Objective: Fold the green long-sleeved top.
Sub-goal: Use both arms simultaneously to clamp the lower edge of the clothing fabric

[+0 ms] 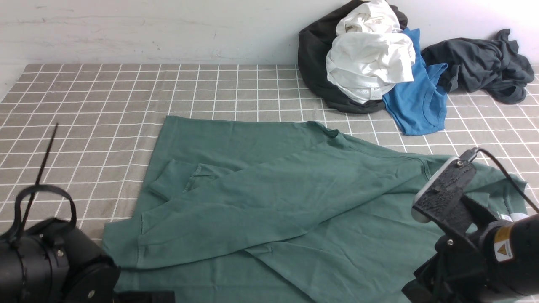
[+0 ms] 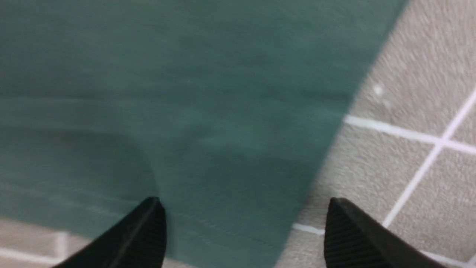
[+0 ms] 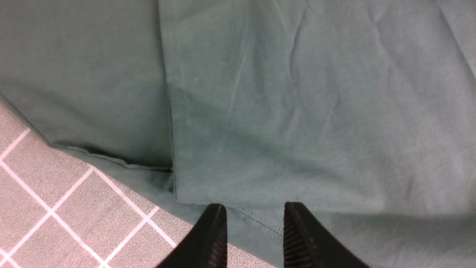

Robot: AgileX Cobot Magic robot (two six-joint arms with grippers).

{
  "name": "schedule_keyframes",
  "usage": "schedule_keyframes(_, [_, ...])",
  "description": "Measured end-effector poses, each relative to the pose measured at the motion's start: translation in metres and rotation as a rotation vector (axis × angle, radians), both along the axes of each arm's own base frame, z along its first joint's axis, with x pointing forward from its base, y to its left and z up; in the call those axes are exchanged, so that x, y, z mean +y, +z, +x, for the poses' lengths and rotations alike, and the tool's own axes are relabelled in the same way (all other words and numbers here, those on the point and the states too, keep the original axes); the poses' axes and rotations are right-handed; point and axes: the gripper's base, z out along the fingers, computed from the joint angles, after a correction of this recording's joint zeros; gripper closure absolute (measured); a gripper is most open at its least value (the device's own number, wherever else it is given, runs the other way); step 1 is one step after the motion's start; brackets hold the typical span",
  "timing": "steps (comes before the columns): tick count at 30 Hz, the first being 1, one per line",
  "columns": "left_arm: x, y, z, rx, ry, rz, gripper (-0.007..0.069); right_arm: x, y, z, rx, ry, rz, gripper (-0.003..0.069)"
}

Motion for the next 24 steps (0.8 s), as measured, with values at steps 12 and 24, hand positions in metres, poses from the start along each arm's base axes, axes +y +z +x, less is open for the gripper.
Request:
schedule_keyframes(12, [0.0, 0.009, -0.012, -0.062, -0.052, -0.02, 0.0595, -0.009, 0.029, -0.015, -0.13, 0.009, 0.074, 0.0447])
schedule_keyframes(24, [0.015, 0.056, -0.033, -0.276, 0.195, -0.119, 0.0629, -0.027, 0.046, -0.038, -0.288, 0.281, -0.099, 0.042])
